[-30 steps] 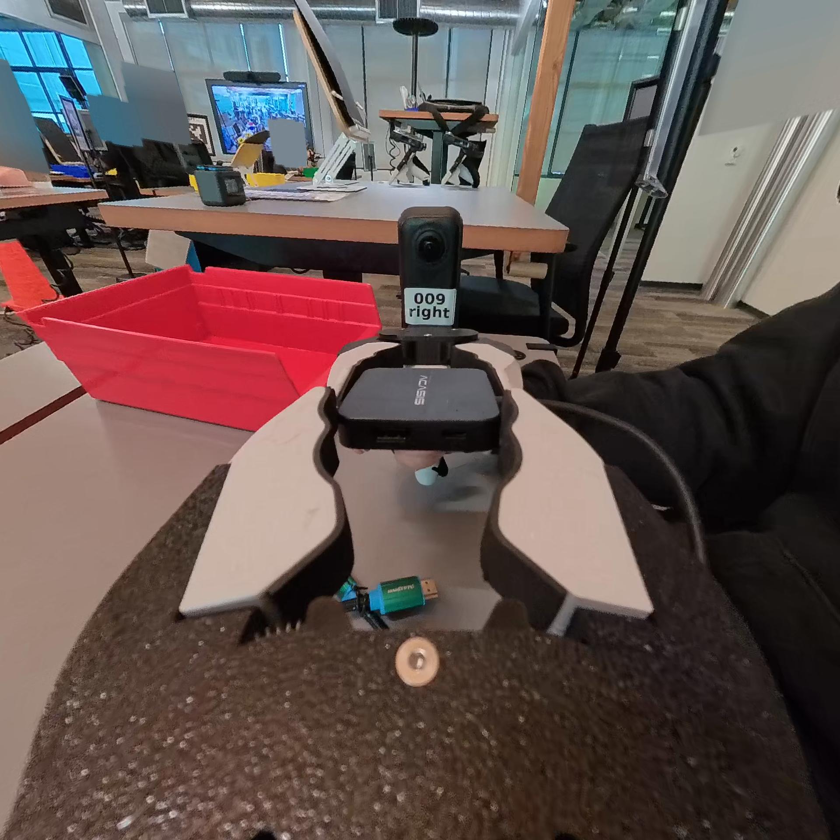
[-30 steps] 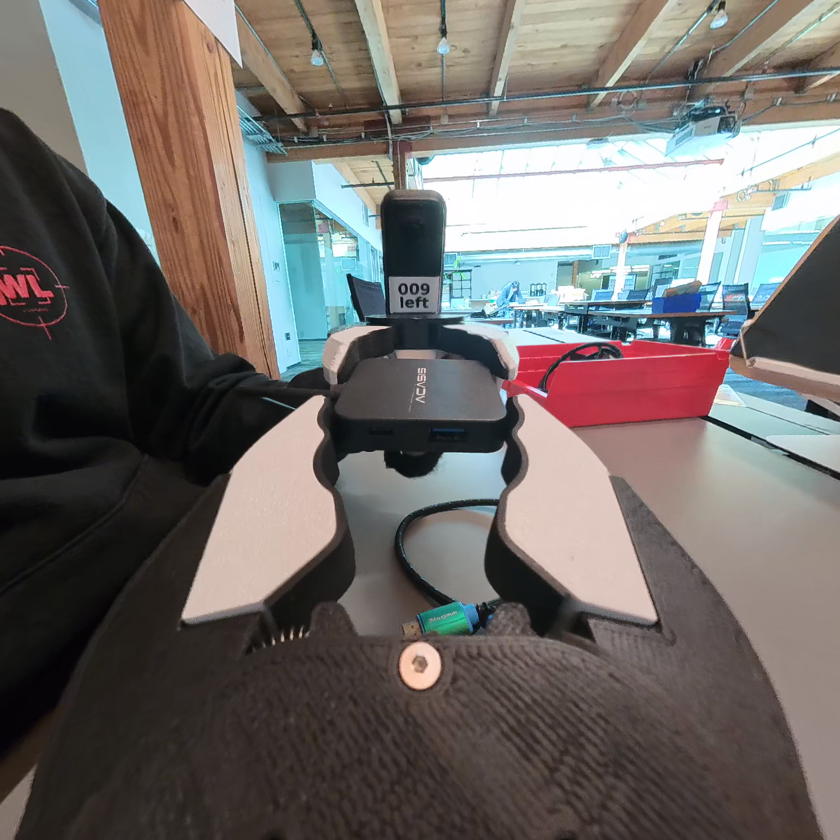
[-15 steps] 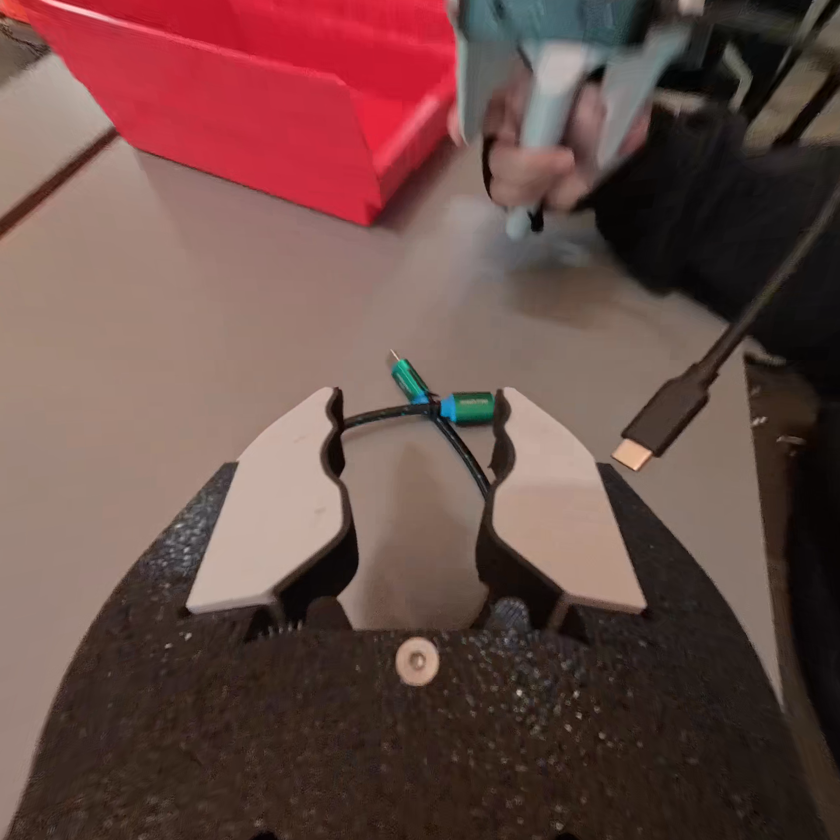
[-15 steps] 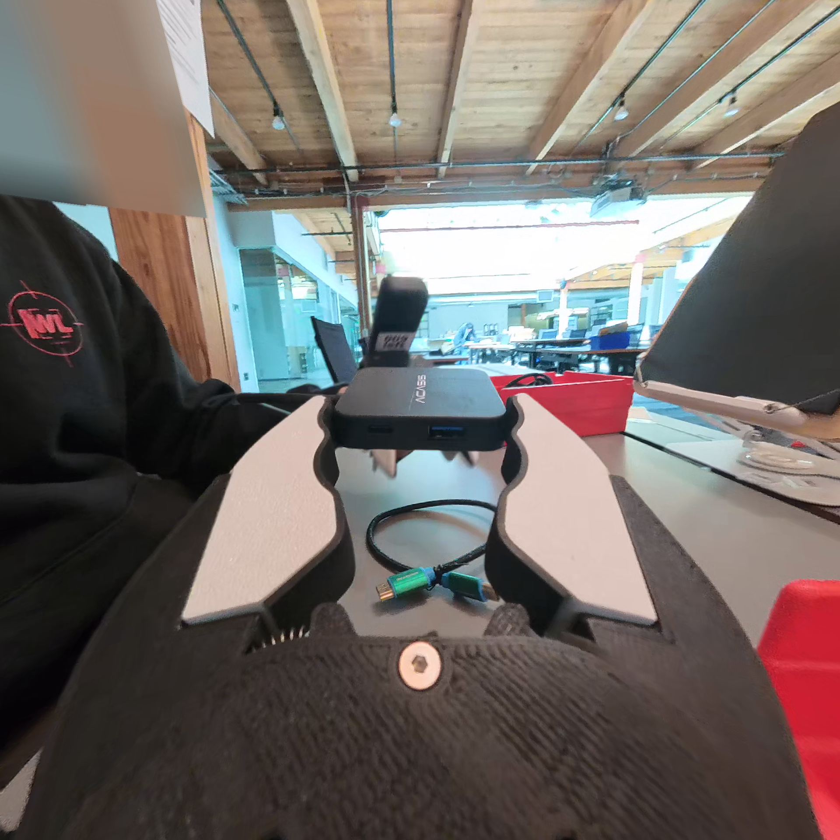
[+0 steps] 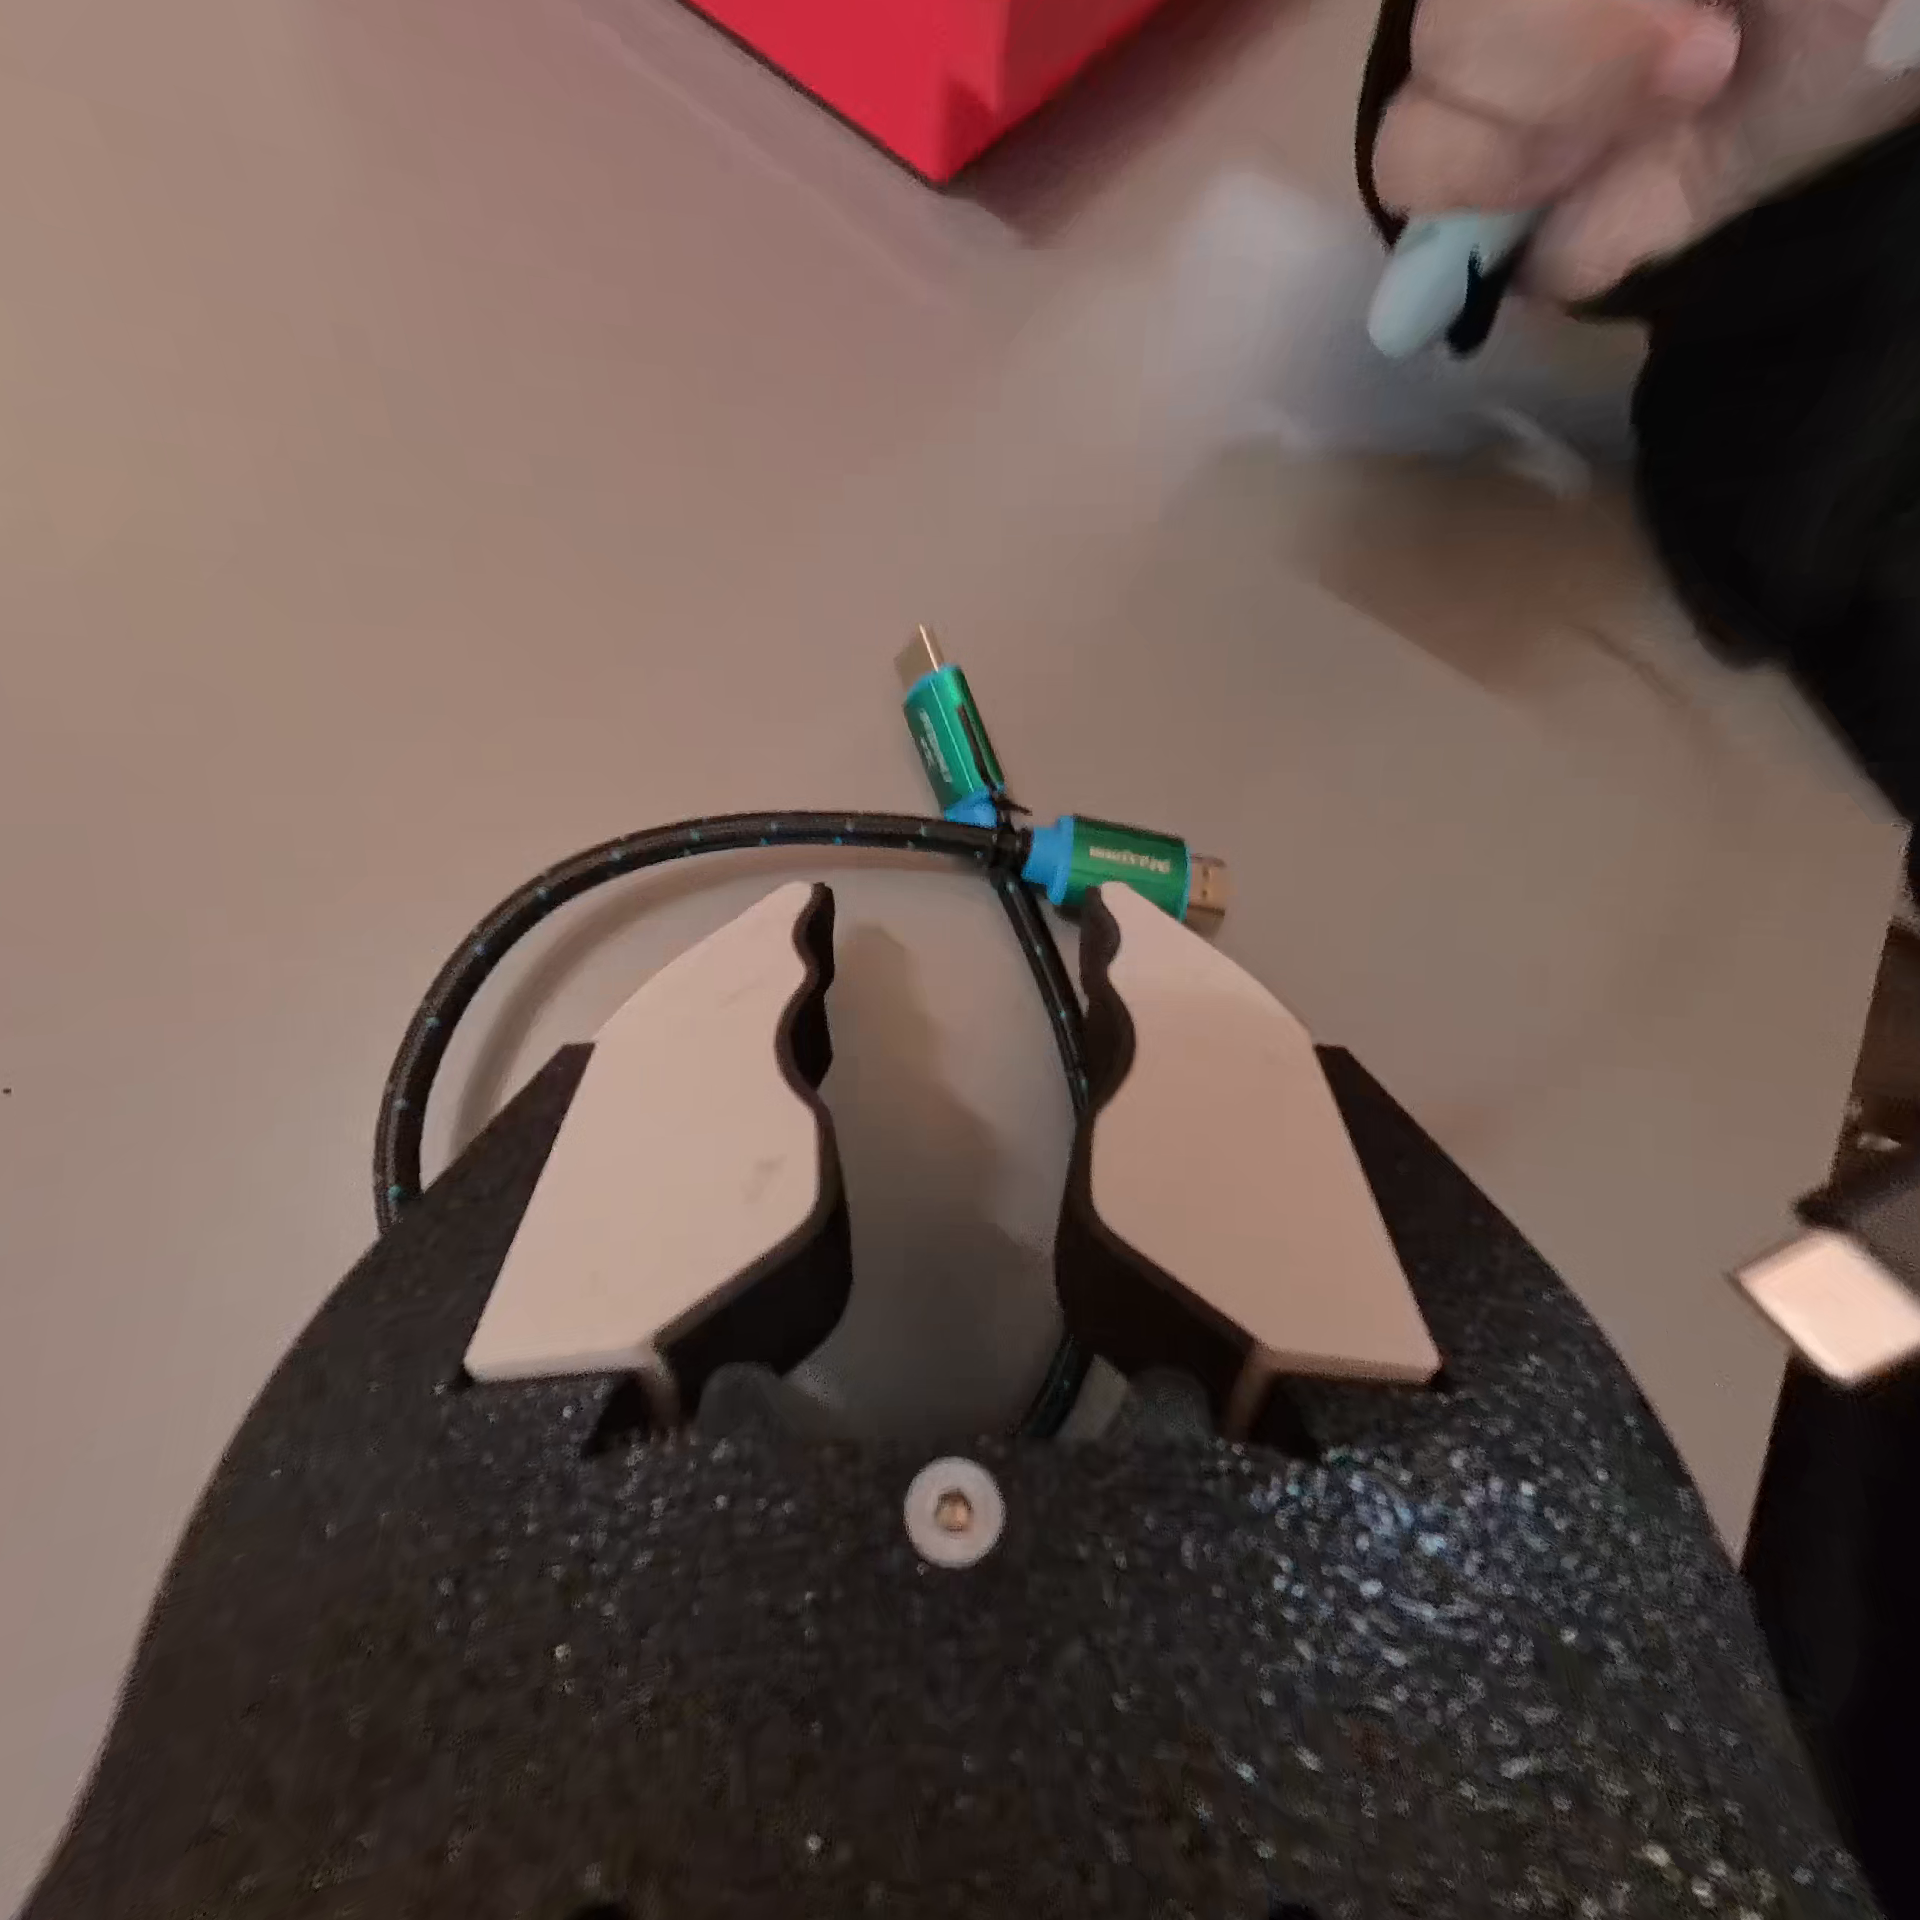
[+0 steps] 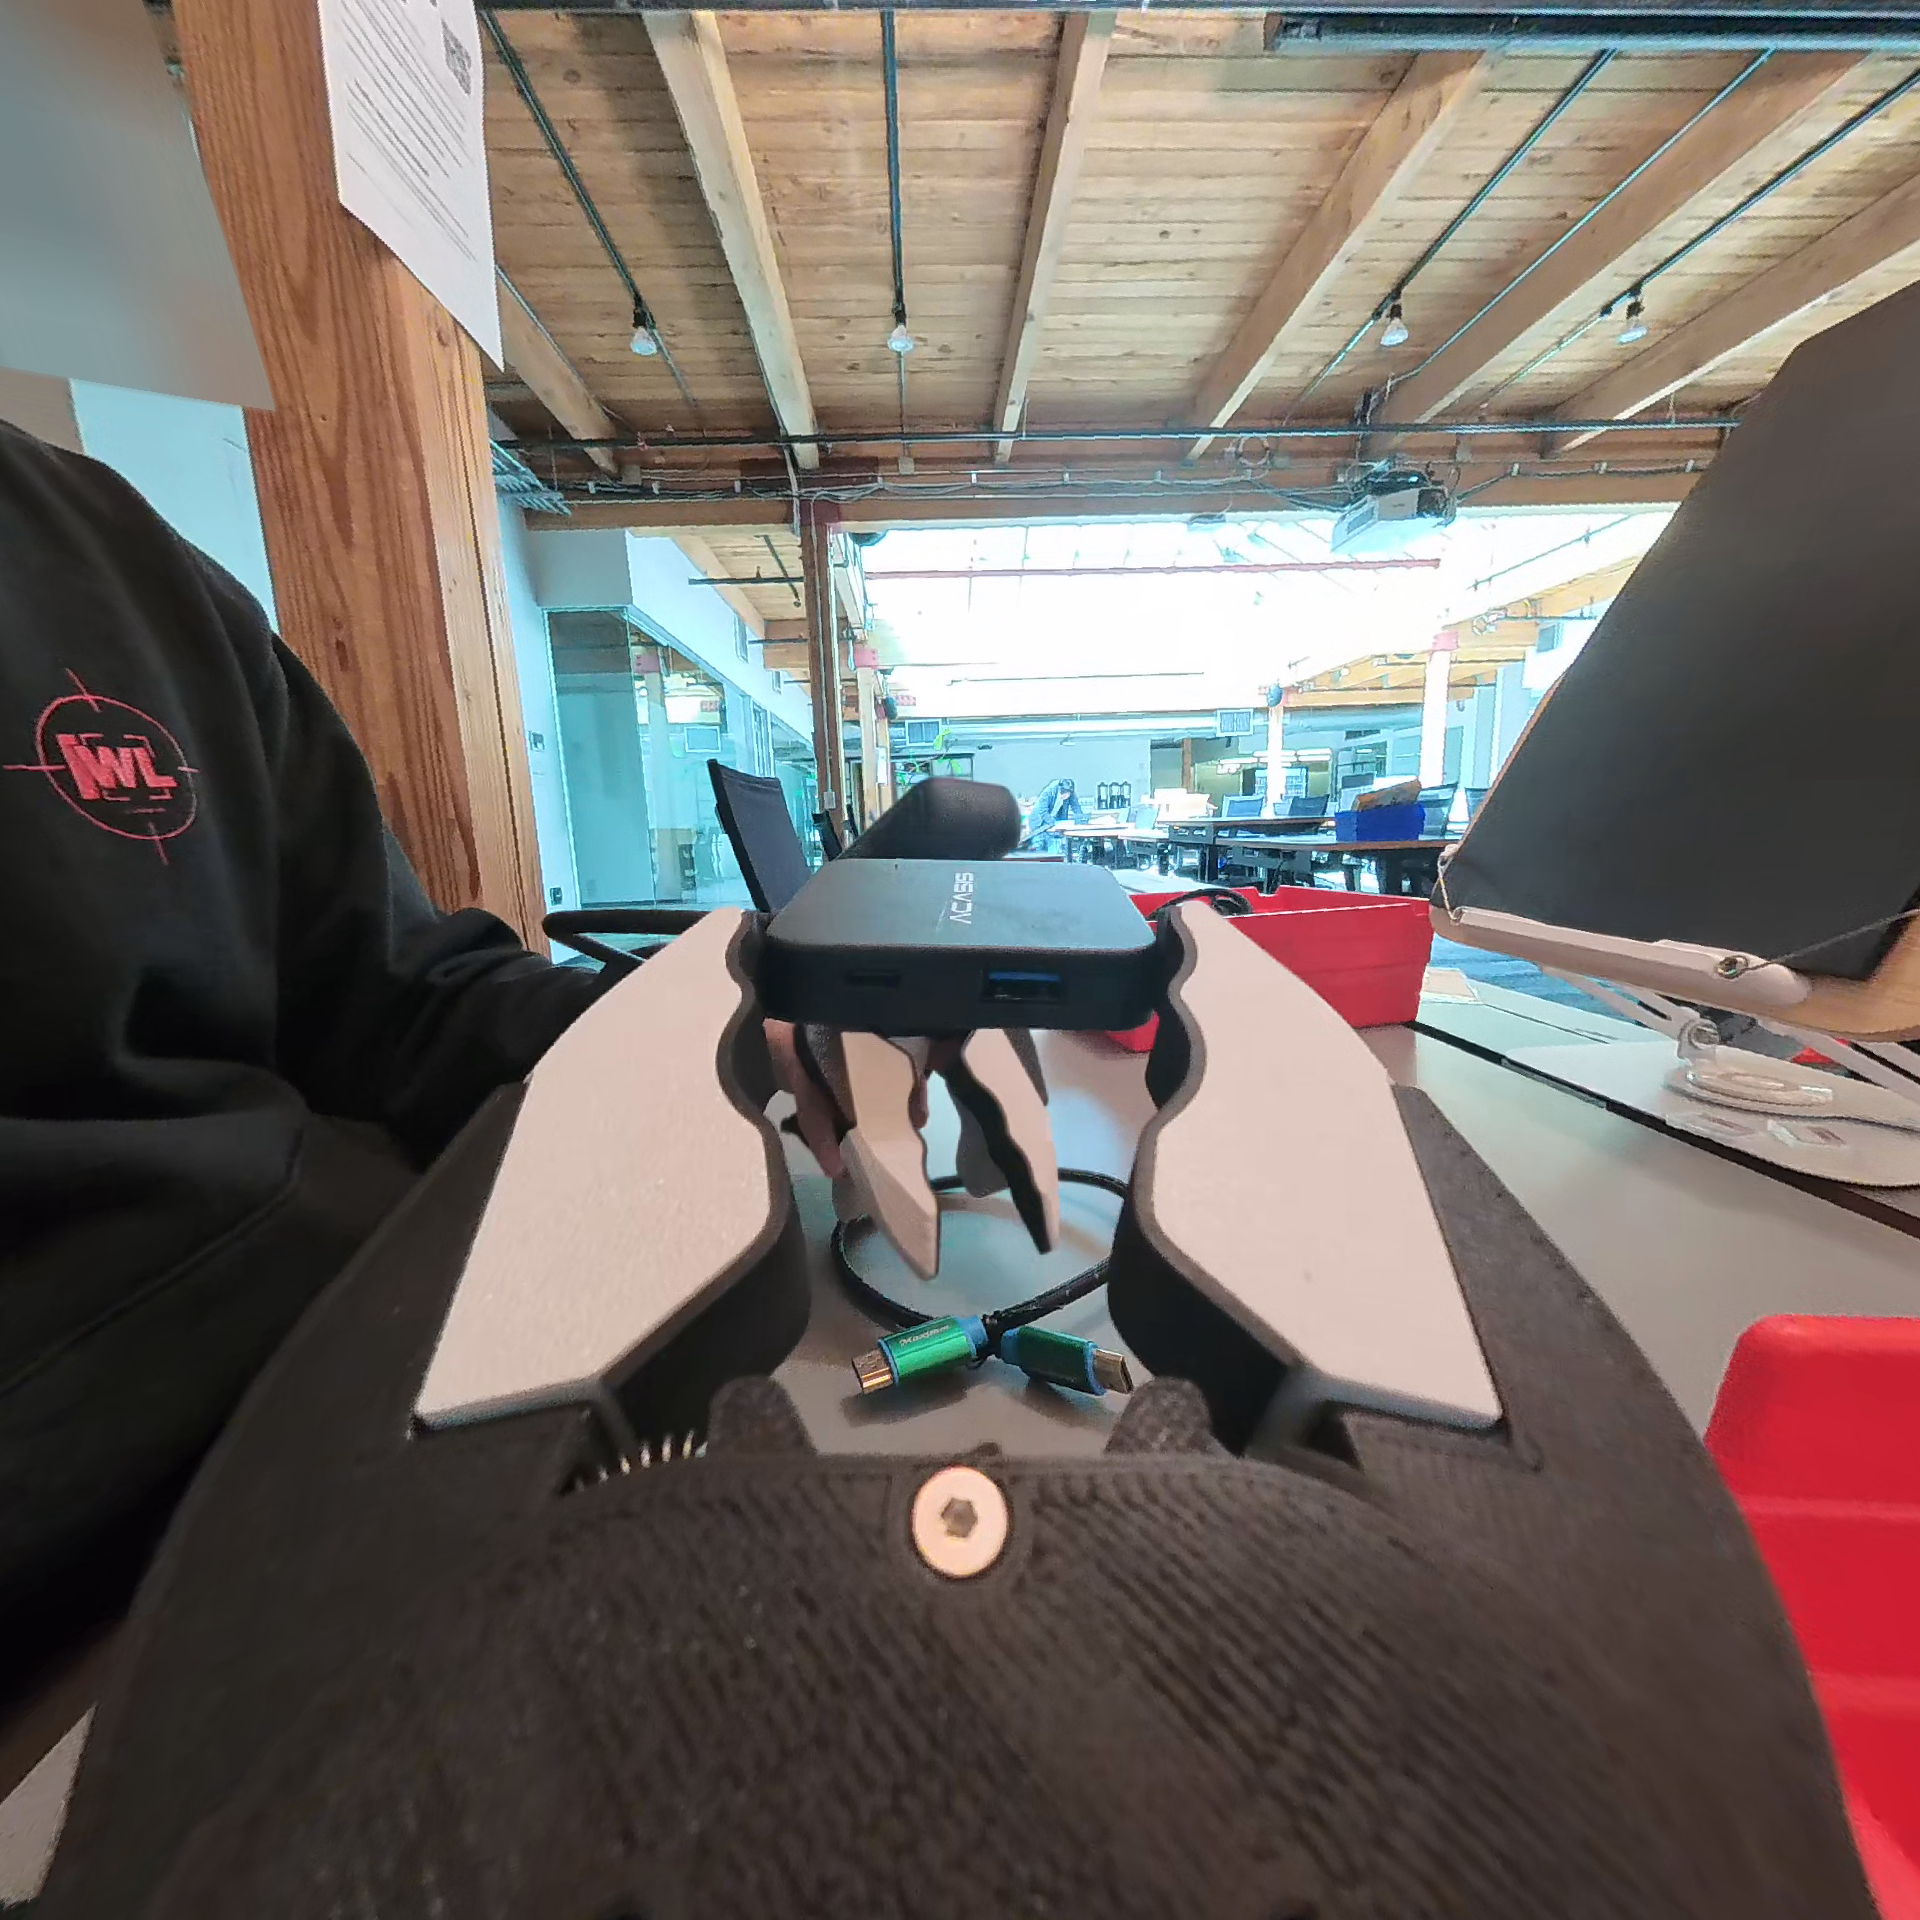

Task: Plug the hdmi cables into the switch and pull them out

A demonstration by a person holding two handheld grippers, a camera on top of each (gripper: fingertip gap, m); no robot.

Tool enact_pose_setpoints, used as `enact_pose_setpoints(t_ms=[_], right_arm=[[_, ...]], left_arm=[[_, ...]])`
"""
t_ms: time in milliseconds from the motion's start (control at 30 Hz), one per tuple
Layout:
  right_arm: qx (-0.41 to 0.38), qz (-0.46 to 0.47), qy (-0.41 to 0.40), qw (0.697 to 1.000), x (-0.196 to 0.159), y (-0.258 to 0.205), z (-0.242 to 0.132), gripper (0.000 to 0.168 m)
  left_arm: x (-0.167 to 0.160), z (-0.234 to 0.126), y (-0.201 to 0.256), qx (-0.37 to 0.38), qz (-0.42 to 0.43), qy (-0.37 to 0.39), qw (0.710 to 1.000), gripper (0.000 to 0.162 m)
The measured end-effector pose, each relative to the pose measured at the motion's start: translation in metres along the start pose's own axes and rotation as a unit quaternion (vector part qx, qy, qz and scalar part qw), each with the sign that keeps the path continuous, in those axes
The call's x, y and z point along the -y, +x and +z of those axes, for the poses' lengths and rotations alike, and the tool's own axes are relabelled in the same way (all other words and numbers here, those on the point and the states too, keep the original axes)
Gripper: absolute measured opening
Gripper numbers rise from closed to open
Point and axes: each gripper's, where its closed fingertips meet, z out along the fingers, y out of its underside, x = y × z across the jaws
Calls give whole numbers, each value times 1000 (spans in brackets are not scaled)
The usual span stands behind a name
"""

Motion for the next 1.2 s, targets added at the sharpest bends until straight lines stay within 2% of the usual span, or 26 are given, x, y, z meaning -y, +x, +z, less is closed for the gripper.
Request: enact_pose_setpoints(t_ms=[33,133,267,367,533,700,900,1067,1133,1200], right_arm=[[1,0,0,1000,0,0,0,72],[7,0,-1,1000,-1,-3,2,72],[9,3,2,1000,-1,-4,2,72],[12,3,3,1000,0,-5,2,72],[12,4,1,1000,-1,-4,2,72],[14,4,7,1000,1,-4,0,72],[35,11,12,999,2,-11,2,72],[49,19,12,999,0,-15,5,72],[60,23,28,998,5,-18,5,72],[75,28,61,995,15,-21,3,72]], left_arm=[[5,-1,-1,-1,-16,16,1000,44],[17,1,0,6,-34,39,999,43],[6,13,-1,23,-51,-14,998,43],[5,16,2,16,-76,-21,997,43],[-3,15,10,8,-56,-40,998,45],[-8,8,18,-22,-81,-35,996,42],[-16,4,20,-19,-25,-55,998,35],[-18,16,18,13,1,-71,997,37],[-17,19,14,32,10,-71,997,31],[-15,21,8,54,18,-67,996,18]])
